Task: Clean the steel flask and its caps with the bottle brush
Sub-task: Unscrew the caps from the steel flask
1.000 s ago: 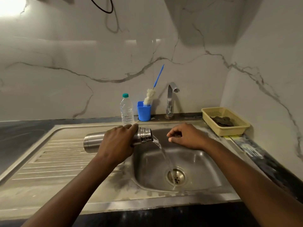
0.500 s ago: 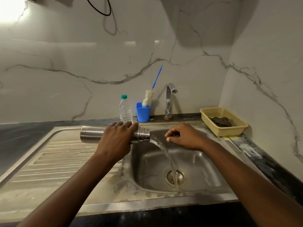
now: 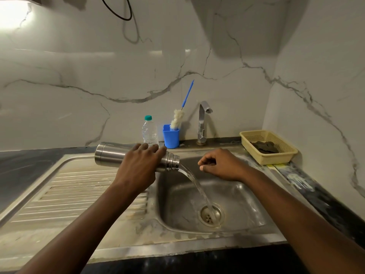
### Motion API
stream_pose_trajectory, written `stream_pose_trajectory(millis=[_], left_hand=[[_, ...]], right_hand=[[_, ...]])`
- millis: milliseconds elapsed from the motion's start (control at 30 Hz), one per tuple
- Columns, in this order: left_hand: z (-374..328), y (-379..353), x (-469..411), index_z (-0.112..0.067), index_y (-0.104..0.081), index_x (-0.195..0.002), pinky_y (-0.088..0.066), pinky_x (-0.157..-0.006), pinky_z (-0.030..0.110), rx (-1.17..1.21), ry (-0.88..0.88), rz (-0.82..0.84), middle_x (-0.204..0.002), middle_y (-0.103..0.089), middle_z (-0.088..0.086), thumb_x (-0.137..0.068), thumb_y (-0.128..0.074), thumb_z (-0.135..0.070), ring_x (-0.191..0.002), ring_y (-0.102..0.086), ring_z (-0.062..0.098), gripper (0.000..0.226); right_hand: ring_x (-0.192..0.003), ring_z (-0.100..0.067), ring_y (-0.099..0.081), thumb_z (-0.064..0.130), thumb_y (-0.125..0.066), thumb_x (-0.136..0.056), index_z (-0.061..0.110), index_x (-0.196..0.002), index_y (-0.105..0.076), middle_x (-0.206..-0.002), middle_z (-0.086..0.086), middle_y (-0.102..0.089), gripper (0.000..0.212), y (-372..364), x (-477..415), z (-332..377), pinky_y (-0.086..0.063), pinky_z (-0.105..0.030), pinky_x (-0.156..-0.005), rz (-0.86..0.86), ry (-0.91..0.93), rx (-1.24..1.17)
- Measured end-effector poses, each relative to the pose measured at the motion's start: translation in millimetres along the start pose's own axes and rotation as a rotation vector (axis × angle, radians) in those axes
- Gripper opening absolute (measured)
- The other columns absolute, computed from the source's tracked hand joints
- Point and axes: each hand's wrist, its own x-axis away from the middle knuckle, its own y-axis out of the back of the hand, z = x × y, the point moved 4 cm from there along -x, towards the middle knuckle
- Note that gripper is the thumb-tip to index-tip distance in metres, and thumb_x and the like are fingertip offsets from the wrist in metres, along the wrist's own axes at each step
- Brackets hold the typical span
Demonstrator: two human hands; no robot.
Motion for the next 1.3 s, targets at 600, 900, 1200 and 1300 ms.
stream_pose_trajectory(millis=[600, 900, 1200, 1300], left_hand=[[-6, -2, -4, -0.025, -0.058, -0.132, -0.051, -0.101, 0.043, -0.056, -0.095, -0.035, -0.124, -0.069, 0.004, -0.076, -0.087, -0.026, -0.105, -0.064, 0.027, 0.064], [-14, 6, -7, -0.022, -0.061, -0.134, -0.041, -0.117, 0.053, -0.093, -0.172, -0.069, -0.126, -0.067, 0.01, -0.072, -0.089, -0.017, -0.116, -0.062, 0.035, 0.068], [-23, 14, -11, -0.028, -0.058, -0.139, -0.034, -0.12, 0.046, 0.129, -0.122, -0.207, -0.129, -0.067, 0.0, -0.082, -0.08, -0.024, -0.12, -0.061, 0.026, 0.061], [-31, 23, -14, -0.028, -0.061, -0.138, -0.048, -0.105, 0.043, 0.347, -0.019, -0.245, -0.128, -0.071, -0.003, -0.074, -0.086, -0.021, -0.119, -0.064, 0.025, 0.069]], right_hand=[[-0.091, 0.004, -0.068, 0.032, -0.077, -0.092, 0.029, -0.108, -0.08, -0.1, 0.015, -0.075, 0.017, 4, 3, 2, -0.052, -0.018, -0.08, -0.012, 0.014, 0.011], [-0.092, 0.003, -0.068, 0.032, -0.077, -0.092, 0.029, -0.109, -0.08, -0.1, 0.014, -0.076, 0.018, 9, 5, 9, -0.055, -0.022, -0.085, -0.017, 0.011, -0.011], [-0.093, 0.001, -0.067, 0.029, -0.074, -0.095, 0.026, -0.11, -0.079, -0.104, 0.011, -0.076, 0.016, 28, 1, 26, -0.055, -0.024, -0.085, -0.067, 0.038, 0.015], [-0.081, 0.001, -0.069, 0.027, -0.075, -0.093, 0.026, -0.107, -0.08, -0.094, 0.013, -0.076, 0.015, 45, -6, 29, -0.056, -0.026, -0.078, -0.144, 0.024, -0.015]])
